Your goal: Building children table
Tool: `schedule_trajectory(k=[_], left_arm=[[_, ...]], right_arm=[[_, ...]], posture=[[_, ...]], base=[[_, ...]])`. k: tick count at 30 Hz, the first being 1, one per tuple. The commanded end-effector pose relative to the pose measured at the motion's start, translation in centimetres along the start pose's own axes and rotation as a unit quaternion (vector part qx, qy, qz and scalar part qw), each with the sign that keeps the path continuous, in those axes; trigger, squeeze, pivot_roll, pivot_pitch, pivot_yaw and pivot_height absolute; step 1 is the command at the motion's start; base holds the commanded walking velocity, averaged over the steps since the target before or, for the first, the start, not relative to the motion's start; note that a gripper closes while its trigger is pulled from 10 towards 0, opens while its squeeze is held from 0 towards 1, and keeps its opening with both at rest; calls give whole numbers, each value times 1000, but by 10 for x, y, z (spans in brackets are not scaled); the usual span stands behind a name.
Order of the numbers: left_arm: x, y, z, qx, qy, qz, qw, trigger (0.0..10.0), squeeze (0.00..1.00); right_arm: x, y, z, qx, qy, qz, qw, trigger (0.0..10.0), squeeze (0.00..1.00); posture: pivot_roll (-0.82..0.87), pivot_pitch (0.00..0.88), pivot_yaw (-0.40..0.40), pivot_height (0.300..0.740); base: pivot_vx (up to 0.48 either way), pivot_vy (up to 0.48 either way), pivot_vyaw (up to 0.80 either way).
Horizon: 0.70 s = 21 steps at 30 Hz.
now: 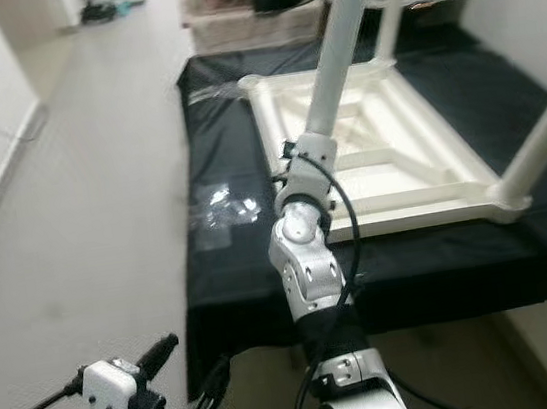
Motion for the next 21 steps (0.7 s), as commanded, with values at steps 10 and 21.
schedule_trajectory(k=[10,21], left_arm=[[-3,5,-5,4,-11,-6,1000,10000,0],[19,18,-11,10,11,-9,1000,10000,0]], right_arm=[[-44,-32,7,239,-59,-32,969,10000,0],[-20,-57,4,413,-29,-88,906,10000,0]], posture=[[98,173,16,740],[110,264,-9,740]], base=[[0,0,0],[0,0,0]])
Point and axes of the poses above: a point about 5 cm out from each wrist's last joint towards the gripper, its own z axis pointing out of the wrist towards the gripper, its own x axis along the axis of the wrist's last joint, y = z × x, the point moved 5 cm from there along z, pointing out of the wrist towards the gripper, and after that the axes turned 4 degrees about -z, right-handed, at the moved point
